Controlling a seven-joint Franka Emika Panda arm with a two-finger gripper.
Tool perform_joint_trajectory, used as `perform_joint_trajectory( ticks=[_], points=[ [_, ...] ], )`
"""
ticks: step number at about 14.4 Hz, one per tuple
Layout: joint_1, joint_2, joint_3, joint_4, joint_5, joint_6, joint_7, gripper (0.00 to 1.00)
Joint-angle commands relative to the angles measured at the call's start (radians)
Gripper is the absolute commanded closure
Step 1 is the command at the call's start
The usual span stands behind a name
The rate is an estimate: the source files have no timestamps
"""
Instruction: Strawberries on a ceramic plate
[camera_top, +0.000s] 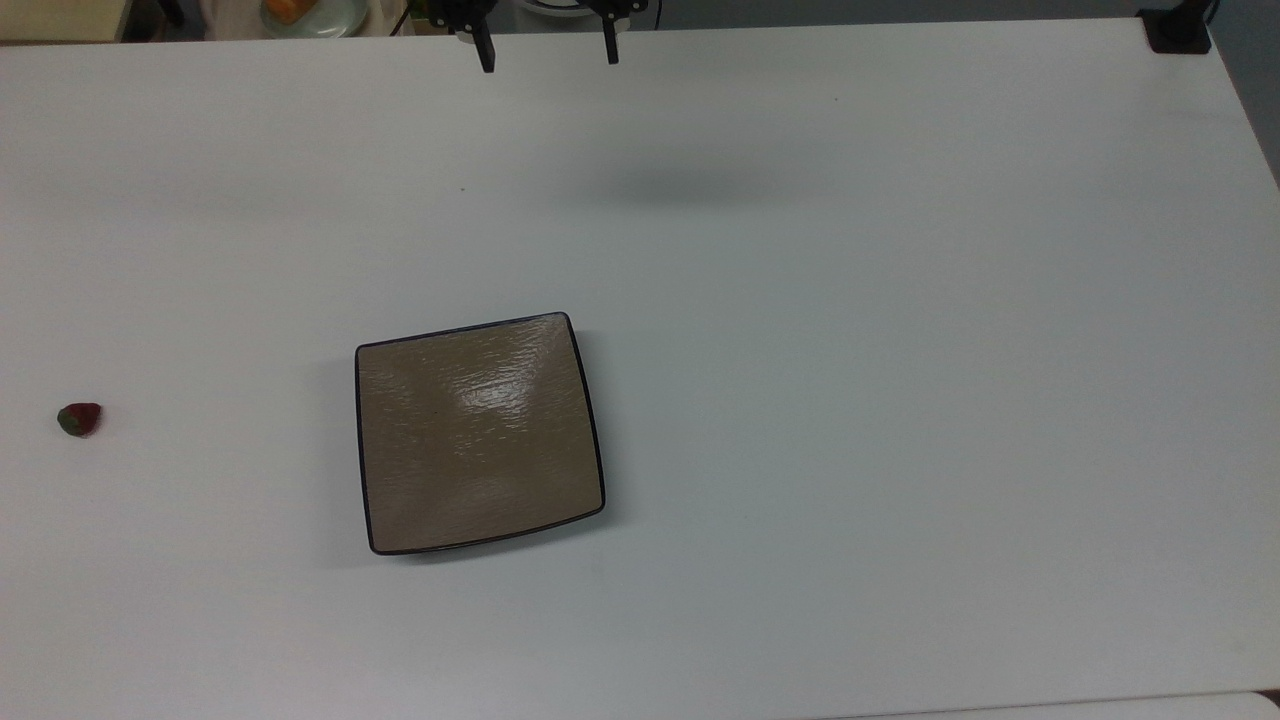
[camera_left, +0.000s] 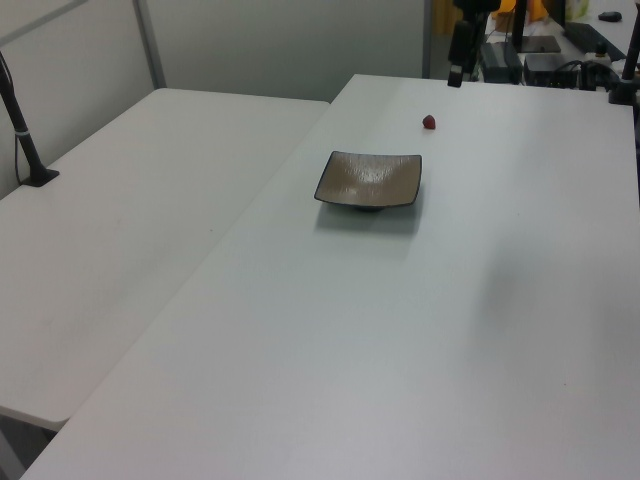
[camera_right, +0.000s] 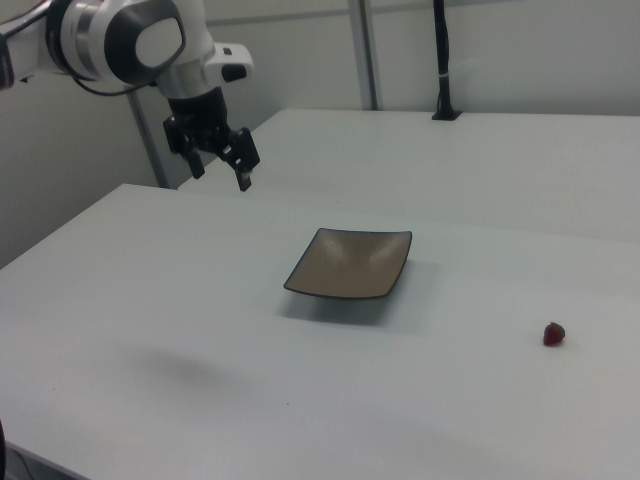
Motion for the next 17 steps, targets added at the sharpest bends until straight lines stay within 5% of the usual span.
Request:
perform_joint_trajectory(
  ticks=[1, 7, 17],
  points=[
    [-0.025, -0.017, -0.007, 0.022, 0.006, 0.008, -0.015, 0.0],
    [-0.138, 0.063, -0.013, 0.069, 0.011, 0.026, -0.012, 0.0],
    [-0.292, 0.271, -0.019, 0.078, 0.011, 0.4, 0.008, 0.0]
  ],
)
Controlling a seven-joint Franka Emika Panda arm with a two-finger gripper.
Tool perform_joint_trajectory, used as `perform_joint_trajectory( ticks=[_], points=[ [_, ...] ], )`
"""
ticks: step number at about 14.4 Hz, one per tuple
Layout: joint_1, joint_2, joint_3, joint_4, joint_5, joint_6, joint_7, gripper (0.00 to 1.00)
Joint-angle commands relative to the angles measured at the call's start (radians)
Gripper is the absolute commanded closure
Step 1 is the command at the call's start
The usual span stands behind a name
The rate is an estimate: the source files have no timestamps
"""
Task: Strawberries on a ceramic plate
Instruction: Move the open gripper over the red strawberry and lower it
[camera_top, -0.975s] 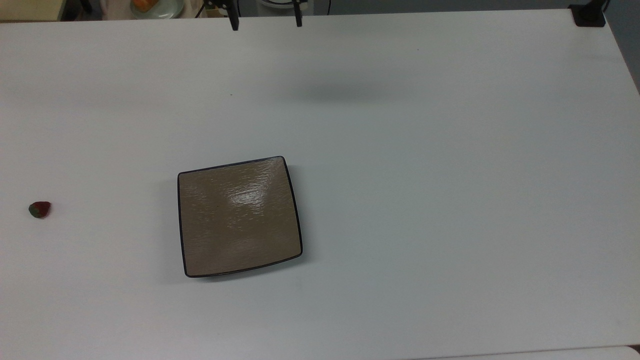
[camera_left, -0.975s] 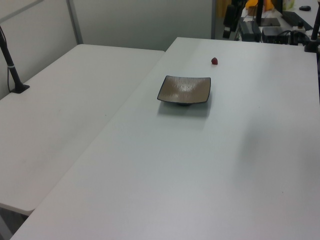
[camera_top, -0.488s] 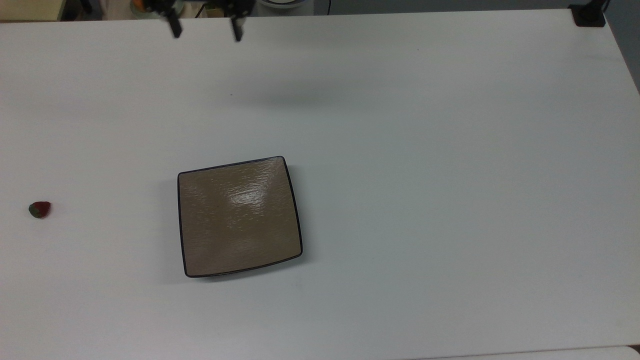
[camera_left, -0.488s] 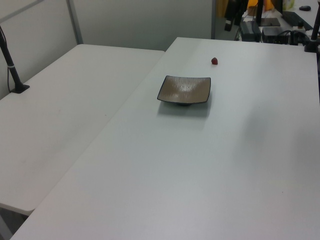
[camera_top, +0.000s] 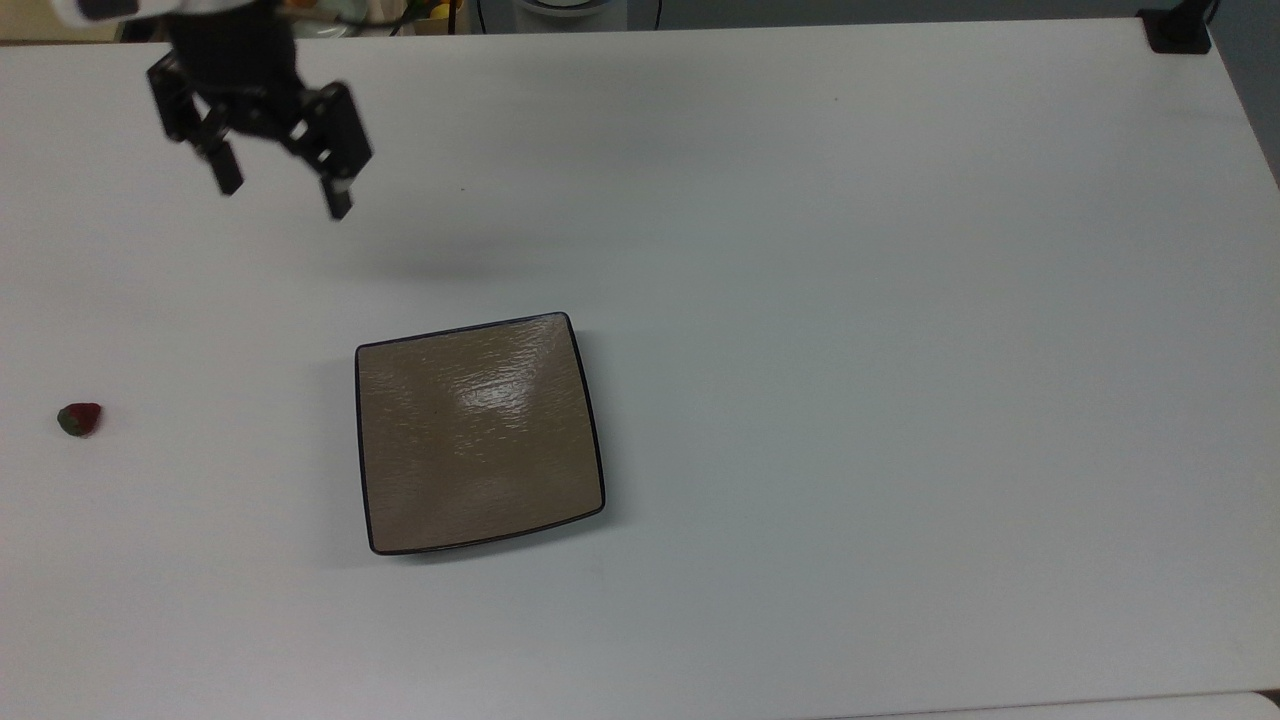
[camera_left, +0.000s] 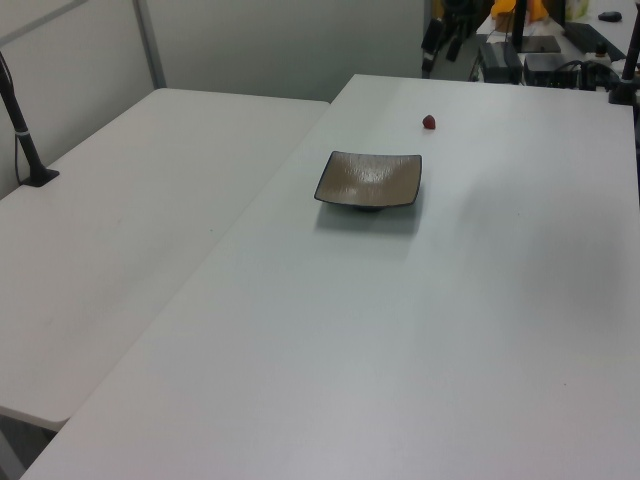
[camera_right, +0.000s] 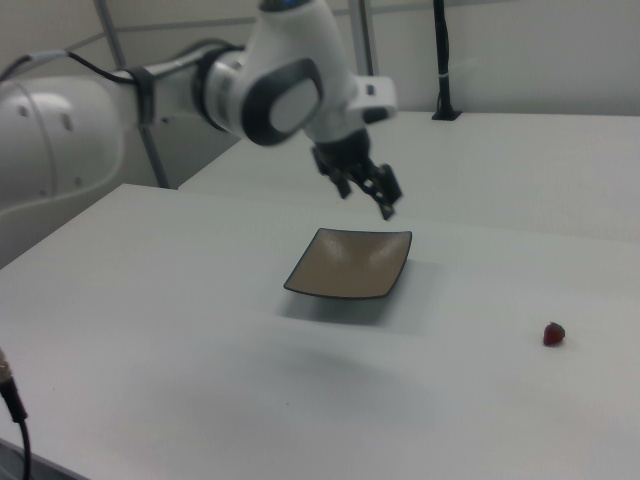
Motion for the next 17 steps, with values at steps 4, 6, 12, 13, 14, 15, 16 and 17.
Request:
perform_joint_trajectory(
  ticks=[4, 6, 12, 13, 14, 15, 16, 17],
  points=[
    [-0.064, 0.137, -0.003, 0.022, 0.011, 0.236, 0.012, 0.0],
    [-0.094, 0.164, -0.003, 0.022, 0.005, 0.284, 0.011, 0.0],
    [-0.163, 0.283, -0.005, 0.022, -0.004, 0.476, 0.009, 0.0],
    [-0.173, 0.313, -0.003, 0.022, -0.003, 0.517, 0.011, 0.0],
    [-0.18, 0.332, -0.003, 0.022, -0.003, 0.558, 0.011, 0.0],
    [-0.186, 0.358, -0.003, 0.024, -0.003, 0.609, 0.011, 0.0],
    [-0.19, 0.382, -0.005, 0.024, -0.003, 0.656, 0.011, 0.0],
    [-0.193, 0.405, -0.006, 0.024, -0.003, 0.698, 0.011, 0.0]
  ],
)
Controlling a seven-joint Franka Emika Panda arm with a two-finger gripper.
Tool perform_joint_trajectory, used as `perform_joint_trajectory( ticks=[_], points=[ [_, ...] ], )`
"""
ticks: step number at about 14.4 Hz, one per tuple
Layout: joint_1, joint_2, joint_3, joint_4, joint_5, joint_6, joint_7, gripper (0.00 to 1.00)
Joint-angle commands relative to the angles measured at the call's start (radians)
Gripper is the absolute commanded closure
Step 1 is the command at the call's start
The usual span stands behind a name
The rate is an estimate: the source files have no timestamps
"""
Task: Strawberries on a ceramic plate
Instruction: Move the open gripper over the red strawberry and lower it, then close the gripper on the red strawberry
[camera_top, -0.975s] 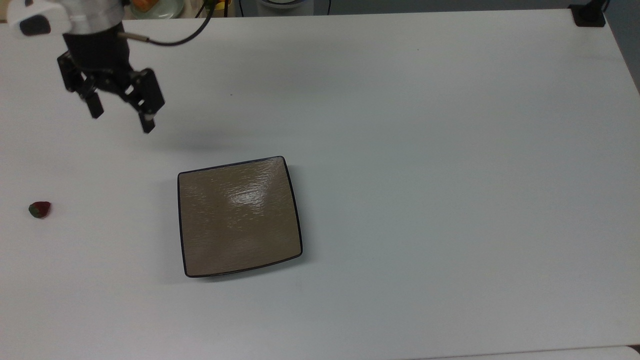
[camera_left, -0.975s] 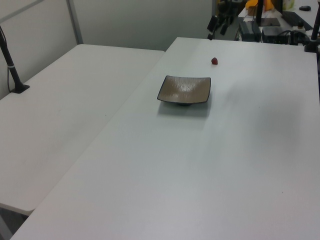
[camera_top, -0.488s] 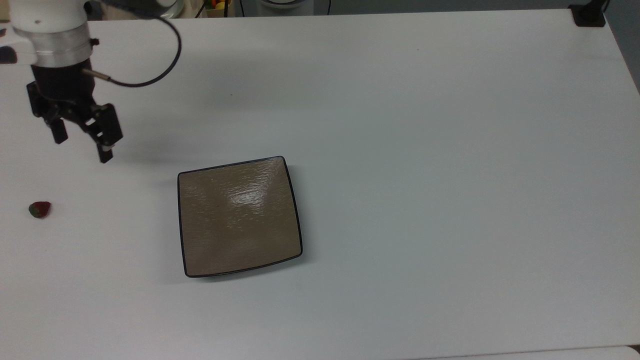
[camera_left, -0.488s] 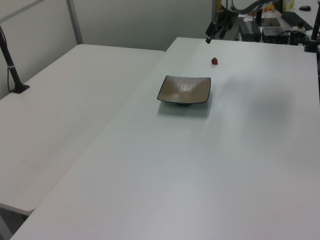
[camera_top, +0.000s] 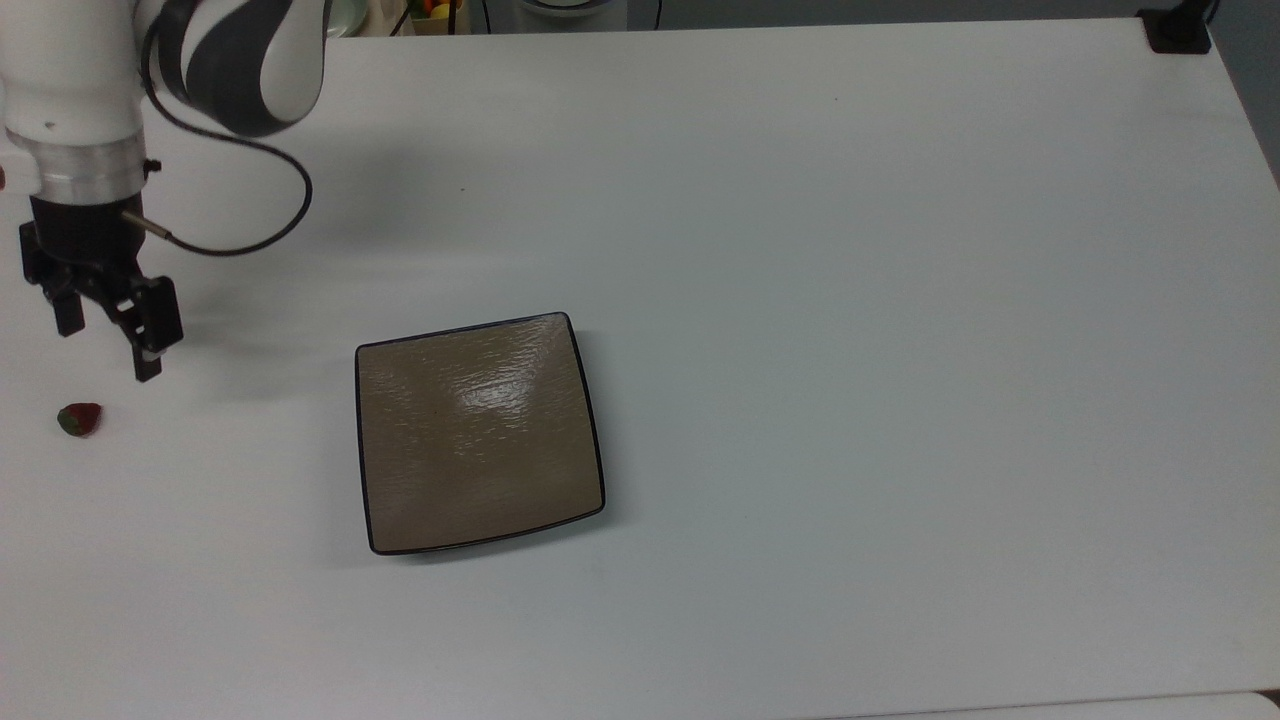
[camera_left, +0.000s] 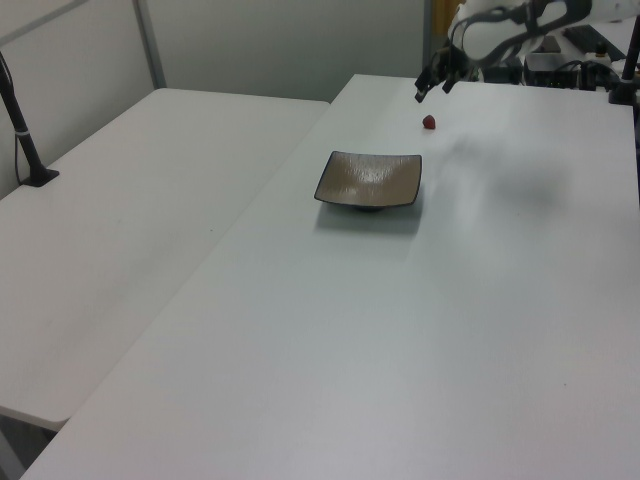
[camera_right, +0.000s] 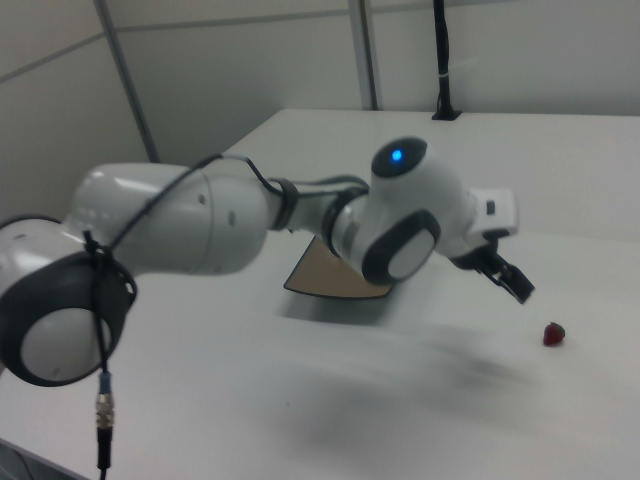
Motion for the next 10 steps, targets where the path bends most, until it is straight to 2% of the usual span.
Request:
perform_joint_trajectory(
  ticks=[1, 4, 10],
  points=[
    [-0.008, 0.091, -0.01, 0.018, -0.002, 0.148, 0.009, 0.0],
    [-0.008, 0.146, -0.018, 0.033, 0.001, 0.232, 0.009, 0.0],
    [-0.009, 0.244, -0.045, 0.111, 0.004, 0.28, 0.009, 0.0]
  ],
)
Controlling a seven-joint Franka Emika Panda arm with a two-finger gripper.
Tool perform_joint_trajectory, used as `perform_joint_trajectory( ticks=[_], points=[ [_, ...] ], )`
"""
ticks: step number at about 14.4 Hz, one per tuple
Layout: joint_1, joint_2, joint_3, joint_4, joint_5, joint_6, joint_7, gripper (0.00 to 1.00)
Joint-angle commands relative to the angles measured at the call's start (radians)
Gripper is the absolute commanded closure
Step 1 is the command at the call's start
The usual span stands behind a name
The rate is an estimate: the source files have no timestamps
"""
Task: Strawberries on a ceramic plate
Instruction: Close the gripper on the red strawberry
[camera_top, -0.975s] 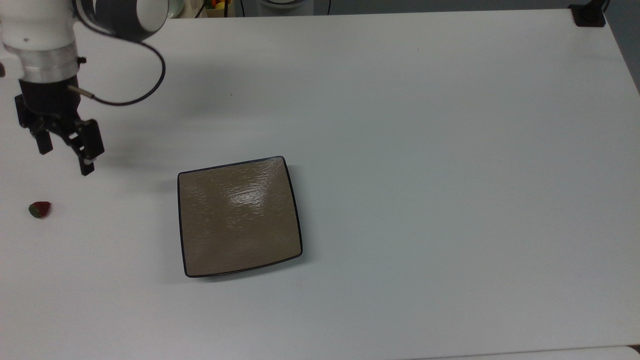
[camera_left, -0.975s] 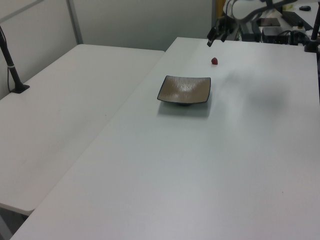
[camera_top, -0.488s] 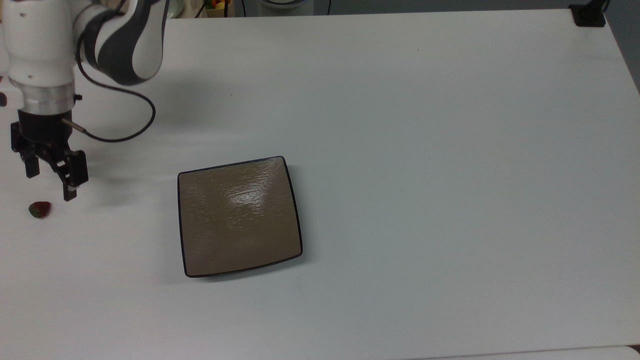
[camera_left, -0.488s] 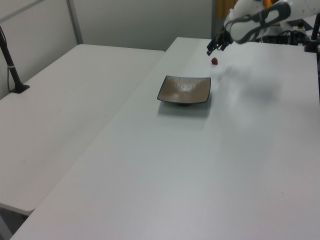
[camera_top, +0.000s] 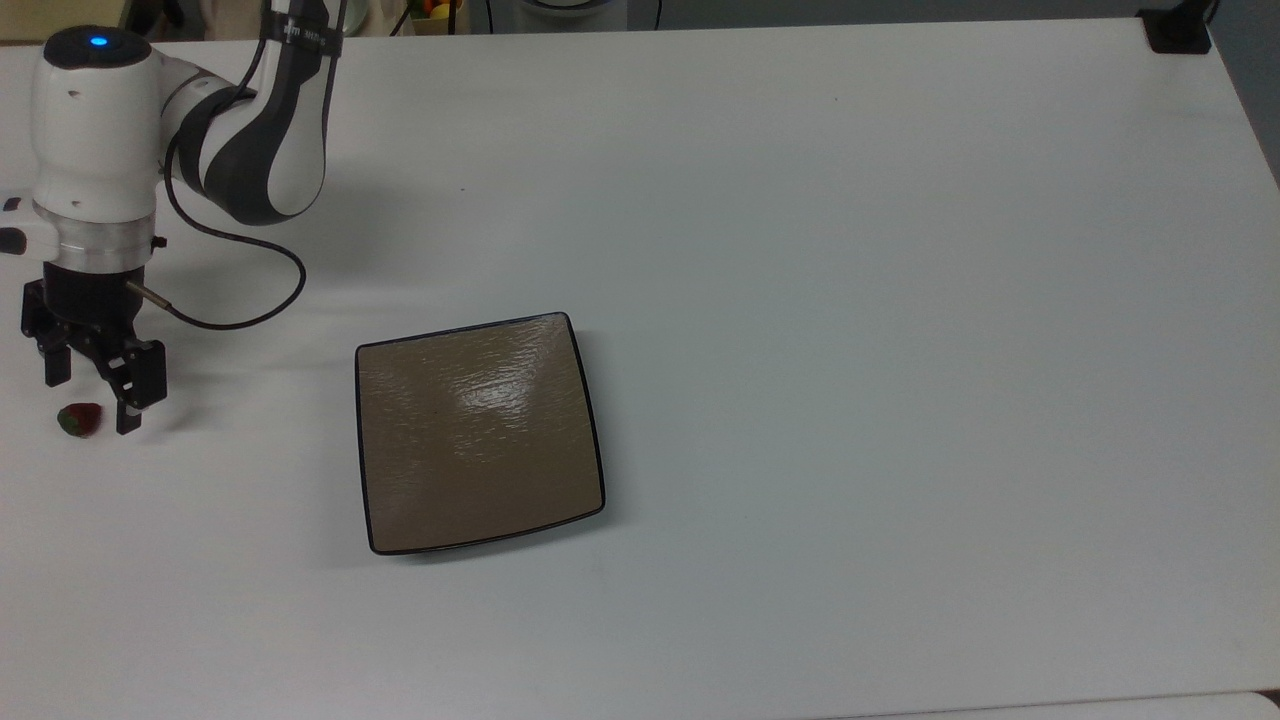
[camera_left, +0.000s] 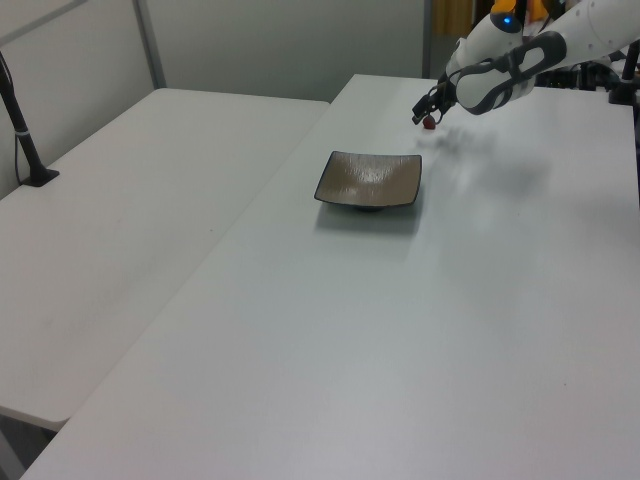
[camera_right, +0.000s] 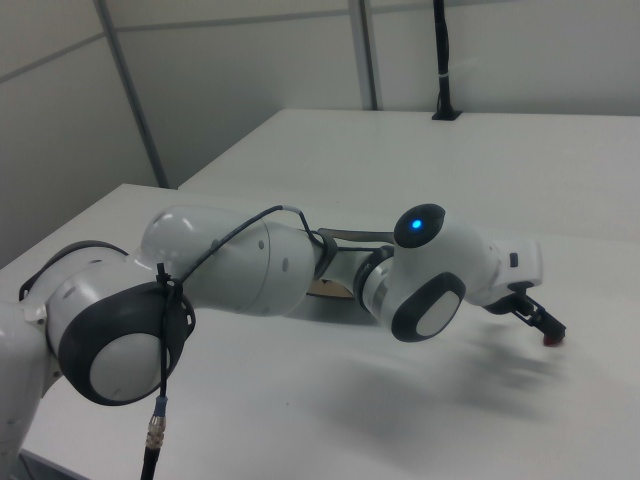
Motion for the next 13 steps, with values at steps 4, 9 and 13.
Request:
perform_joint_trajectory(
  ticks=[4, 9, 13],
  points=[
    [-0.001, 0.067, -0.023, 0.045, 0.004, 0.1, 0.002, 0.18],
    [-0.002, 0.067, -0.023, 0.04, -0.004, 0.1, -0.013, 0.85],
    [-0.006, 0.067, -0.023, 0.036, -0.004, 0.1, -0.062, 1.0]
  ],
)
